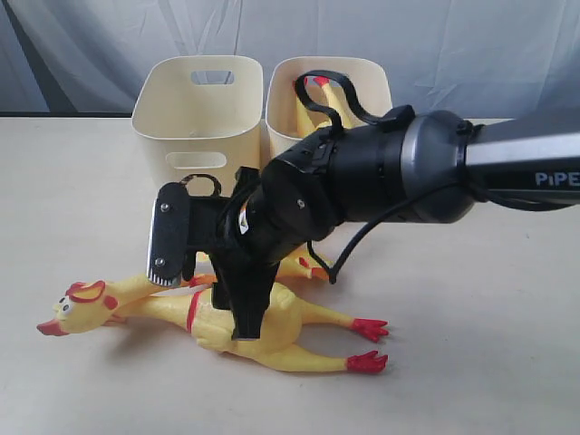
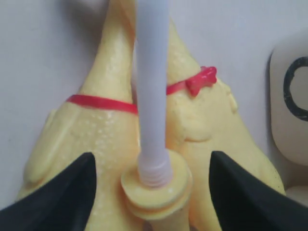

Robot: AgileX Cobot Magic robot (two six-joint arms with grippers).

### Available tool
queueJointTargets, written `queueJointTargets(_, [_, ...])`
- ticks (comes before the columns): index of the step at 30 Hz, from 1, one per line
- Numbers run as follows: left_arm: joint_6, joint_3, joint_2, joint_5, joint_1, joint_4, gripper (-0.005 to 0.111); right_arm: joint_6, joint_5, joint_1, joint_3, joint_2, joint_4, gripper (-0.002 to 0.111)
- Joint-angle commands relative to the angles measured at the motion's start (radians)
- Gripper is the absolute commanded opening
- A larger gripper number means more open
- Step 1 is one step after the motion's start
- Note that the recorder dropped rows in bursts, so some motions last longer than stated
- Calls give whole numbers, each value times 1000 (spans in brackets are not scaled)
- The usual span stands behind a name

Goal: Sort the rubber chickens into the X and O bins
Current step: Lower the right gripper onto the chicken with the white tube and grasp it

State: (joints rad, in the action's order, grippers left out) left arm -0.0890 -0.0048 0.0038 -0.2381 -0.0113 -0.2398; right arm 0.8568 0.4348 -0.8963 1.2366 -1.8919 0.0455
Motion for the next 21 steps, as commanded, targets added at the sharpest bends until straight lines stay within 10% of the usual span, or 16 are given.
queueJointTargets(1, [-1, 5, -4, 5, 1, 0, 10, -92, -23, 0, 5, 0, -60, 63])
queueJointTargets(17, [-1, 5, -4, 5, 1, -7, 10, -164, -53, 0, 5, -37, -55, 62])
queueJointTargets(21, [-1, 5, -4, 5, 1, -7, 10, -179, -50, 0, 5, -37, -61, 42])
